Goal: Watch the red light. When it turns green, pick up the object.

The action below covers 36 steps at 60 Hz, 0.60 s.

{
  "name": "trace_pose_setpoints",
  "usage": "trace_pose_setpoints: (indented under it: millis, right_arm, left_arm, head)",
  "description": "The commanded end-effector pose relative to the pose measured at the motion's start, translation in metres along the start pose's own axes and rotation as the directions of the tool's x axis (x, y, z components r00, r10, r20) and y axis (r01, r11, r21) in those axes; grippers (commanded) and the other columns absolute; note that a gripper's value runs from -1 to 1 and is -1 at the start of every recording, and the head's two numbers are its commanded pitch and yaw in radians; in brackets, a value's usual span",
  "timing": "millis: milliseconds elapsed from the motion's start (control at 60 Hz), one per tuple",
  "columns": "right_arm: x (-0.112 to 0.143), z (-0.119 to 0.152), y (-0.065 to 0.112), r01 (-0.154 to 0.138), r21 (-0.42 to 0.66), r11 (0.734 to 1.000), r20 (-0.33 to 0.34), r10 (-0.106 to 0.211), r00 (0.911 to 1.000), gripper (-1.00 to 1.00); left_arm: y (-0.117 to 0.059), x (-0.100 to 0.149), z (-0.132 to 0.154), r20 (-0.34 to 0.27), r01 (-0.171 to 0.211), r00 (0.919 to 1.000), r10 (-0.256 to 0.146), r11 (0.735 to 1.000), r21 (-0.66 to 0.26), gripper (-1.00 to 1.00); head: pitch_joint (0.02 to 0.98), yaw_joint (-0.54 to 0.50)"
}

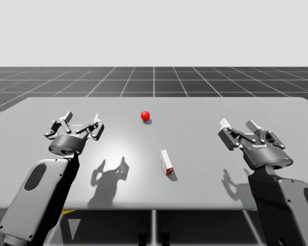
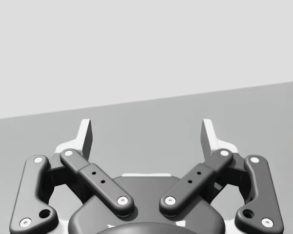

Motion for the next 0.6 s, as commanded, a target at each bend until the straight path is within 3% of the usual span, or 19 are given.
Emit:
trace_pose_setpoints:
  millis: [17,100,150,600]
  right_arm:
    - [-0.0017,0.0028,-0.0012,0.038,0.001,0.999,0.002,-0.038,0.9993,-1.0]
    - [-0.0002,0.0028,-0.0012,0.052,0.017,0.999,0.015,-0.052,0.9985,-1.0]
    - [-0.0003,0.002,-0.0021,0.044,0.014,0.999,0.011,-0.044,0.999,-1.0]
    - [-0.0008,0.0008,-0.0029,0.021,0.011,1.0,-0.009,-0.021,0.9997,-1.0]
  left_arm:
    - [0.0011,-0.0037,-0.002,-0.008,0.011,0.9999,-0.011,1.0,0.004,-1.0]
    - [0.0011,-0.0035,-0.0018,-0.008,0.012,0.9999,-0.012,1.0,0.005,-1.0]
    - [0.0011,-0.0034,-0.0016,-0.008,0.012,0.9999,-0.012,1.0,0.005,-1.0]
    - [0.0011,-0.0043,-0.0025,-0.011,0.028,0.9995,-0.028,1.0,-0.002,-1.0]
  head:
    - [0.078,-0.01]
    - [0.087,-0.01]
    - [0.105,-0.01]
    - [0.453,0.03]
